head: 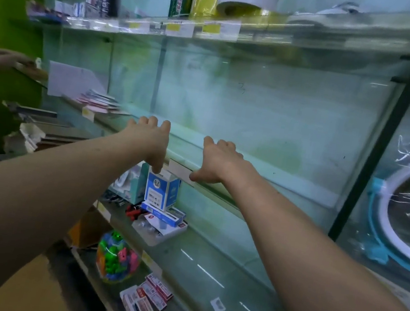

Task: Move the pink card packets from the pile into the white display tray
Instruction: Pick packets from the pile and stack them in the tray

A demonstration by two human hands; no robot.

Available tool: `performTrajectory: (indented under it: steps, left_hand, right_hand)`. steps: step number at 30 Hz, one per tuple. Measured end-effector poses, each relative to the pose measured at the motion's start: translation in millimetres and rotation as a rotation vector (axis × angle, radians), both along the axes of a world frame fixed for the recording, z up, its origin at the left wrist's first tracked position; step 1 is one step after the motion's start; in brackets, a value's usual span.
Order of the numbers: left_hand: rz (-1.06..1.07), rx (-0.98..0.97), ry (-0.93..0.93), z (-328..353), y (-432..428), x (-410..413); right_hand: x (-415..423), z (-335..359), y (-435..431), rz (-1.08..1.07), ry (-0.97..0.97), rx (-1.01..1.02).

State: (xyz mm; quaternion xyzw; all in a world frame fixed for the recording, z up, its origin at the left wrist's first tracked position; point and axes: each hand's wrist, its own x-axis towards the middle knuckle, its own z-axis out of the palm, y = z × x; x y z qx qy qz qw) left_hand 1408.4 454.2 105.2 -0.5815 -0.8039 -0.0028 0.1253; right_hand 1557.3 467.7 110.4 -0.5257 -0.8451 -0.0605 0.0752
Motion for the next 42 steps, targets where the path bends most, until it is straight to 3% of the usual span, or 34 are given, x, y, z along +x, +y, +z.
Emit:
performTrajectory:
  steps: [25, 42]
  left_hand:
    - [-0.176, 0.014, 0.022, 9, 76, -234]
    - [-0.155, 0.070, 0.040, 9, 235, -311]
  right_hand:
    - [-249, 11, 60, -0.141, 0.025, 0.012]
    - [-321, 12, 220, -0.129, 0.065, 0.048]
